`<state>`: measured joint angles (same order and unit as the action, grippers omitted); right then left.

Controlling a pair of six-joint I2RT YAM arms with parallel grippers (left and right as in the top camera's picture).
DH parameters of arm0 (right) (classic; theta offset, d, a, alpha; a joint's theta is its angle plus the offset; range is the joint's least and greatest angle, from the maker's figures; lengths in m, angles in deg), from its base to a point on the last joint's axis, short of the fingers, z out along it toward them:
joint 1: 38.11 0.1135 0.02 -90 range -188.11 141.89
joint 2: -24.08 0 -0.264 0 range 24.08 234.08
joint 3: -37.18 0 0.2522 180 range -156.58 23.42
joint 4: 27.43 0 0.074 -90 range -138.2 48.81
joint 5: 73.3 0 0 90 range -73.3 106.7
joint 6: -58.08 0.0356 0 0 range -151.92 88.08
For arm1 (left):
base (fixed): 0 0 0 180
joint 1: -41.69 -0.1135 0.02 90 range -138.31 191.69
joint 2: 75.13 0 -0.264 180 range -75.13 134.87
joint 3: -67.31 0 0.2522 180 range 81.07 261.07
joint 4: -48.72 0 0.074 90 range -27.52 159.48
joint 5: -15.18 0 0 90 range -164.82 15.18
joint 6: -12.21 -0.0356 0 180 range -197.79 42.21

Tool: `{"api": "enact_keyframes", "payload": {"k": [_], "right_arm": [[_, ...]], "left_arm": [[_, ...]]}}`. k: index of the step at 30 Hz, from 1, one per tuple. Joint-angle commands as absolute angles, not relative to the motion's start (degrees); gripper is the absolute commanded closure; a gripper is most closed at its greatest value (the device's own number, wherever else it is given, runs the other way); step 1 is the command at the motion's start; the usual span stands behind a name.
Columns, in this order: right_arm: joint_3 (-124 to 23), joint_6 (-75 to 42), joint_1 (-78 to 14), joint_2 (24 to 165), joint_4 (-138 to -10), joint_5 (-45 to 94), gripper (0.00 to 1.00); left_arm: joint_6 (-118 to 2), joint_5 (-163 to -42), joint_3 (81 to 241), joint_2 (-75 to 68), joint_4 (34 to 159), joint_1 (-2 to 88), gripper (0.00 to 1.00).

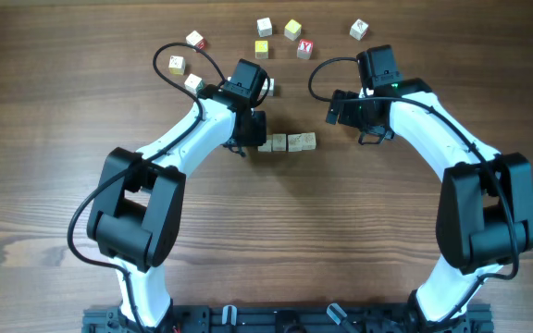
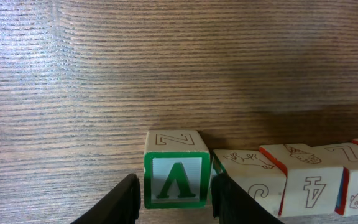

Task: Form a horizontal line
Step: 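Set the block down at the row's left end with left gripper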

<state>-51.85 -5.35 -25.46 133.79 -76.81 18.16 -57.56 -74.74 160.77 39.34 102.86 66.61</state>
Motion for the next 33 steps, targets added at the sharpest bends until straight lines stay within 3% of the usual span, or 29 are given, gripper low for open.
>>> {"api": "enact_keyframes", "payload": {"k": [1,19,22,29,33], "right_arm": [[-52.0,-4.9,-25.4,135.0,-76.9,18.6,0.00],[-52.0,-4.9,-25.4,135.4,-76.3,18.6,0.00],[-52.0,-4.9,-25.4,135.4,-76.4,18.6,0.00],[-52.0,-4.9,-25.4,135.4,-76.5,18.6,0.00],[-52.0,-4.9,-25.4,135.4,-76.4,18.6,0.00]], "left_arm": [[-58.3,-74.8,160.2,39.3,103.0,66.7,0.59],[-60.9,-71.0,163.2,38.8,99.2,66.3,0.52],[-60.9,-69.8,163.2,38.8,95.5,65.7,0.61],[-60.8,-69.8,163.2,40.1,90.4,65.0,0.92],[-60.6,-69.9,163.2,42.4,90.7,65.0,0.96]]}}
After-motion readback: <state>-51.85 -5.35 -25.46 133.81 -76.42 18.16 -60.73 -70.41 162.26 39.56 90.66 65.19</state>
